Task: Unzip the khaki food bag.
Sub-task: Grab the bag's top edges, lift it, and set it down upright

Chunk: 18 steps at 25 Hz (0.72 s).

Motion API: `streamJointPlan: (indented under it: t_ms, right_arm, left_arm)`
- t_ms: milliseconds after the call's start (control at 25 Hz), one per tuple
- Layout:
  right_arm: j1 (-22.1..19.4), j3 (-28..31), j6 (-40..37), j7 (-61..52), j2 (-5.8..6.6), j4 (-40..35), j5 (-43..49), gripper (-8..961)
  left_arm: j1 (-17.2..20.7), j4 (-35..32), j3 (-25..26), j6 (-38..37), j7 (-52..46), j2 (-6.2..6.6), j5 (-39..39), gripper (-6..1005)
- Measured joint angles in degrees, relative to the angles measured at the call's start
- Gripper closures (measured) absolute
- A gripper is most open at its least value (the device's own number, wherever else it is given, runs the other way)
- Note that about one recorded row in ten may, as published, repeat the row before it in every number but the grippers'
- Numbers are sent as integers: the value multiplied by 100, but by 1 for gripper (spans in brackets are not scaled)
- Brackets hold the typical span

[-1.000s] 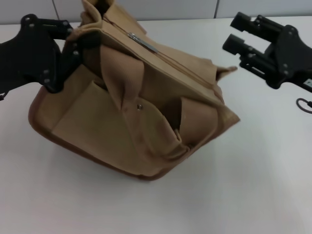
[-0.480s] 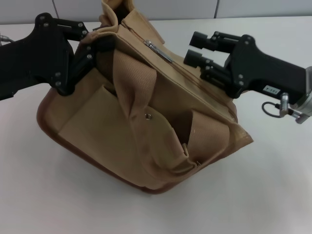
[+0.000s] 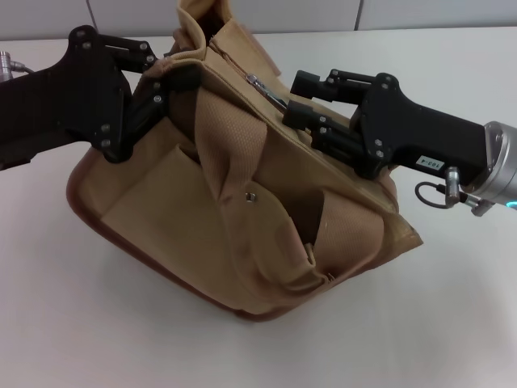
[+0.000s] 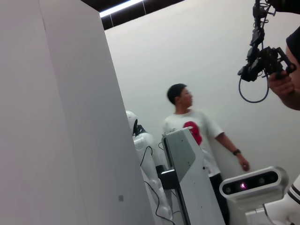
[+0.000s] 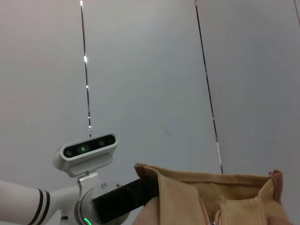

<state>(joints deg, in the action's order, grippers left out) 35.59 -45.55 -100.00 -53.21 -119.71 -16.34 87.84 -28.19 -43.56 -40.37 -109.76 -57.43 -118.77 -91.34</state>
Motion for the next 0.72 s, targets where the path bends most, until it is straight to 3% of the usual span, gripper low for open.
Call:
streamJointPlan:
  t_ms: [360,720]
  right_arm:
    - [85,-123,164,-4,0,256,0,589]
    - [144,-160,183,-48,0,412,15,599]
  left_arm:
    - [-3,32,-41,-30,13,4,69,953]
    - [53,-6,-447,-19,32,-3,440,953]
